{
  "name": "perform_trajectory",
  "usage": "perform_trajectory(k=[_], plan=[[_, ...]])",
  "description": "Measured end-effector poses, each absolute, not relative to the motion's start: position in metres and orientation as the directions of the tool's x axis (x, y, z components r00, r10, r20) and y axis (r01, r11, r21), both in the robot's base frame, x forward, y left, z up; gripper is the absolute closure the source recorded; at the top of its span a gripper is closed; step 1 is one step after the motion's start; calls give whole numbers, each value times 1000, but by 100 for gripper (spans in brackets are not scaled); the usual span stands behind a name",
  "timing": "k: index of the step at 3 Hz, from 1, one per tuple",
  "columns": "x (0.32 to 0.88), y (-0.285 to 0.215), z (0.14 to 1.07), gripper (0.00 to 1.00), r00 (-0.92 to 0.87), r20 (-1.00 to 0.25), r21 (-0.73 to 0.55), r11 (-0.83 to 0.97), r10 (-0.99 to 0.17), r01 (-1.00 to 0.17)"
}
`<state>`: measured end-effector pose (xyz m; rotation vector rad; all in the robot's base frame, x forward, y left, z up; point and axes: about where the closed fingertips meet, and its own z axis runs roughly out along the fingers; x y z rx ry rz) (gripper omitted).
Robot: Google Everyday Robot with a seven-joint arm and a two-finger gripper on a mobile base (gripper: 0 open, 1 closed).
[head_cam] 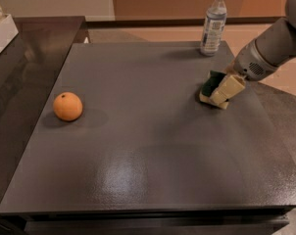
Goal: Move sponge near orange
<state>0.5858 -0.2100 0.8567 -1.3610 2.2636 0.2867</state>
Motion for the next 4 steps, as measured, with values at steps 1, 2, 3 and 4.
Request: perform_trajectory(k=[1,2,3,4], plan=[[578,-180,881,92,-317,-525,-79,416,-790,-906],[564,-134,900,100,-214,-539,-83,304,-815,-949],[550,-88,908,100,-104,-538,-90,180,-836,-979],[540,-45,906,100,-5,-529,-96,65,-849,-993]])
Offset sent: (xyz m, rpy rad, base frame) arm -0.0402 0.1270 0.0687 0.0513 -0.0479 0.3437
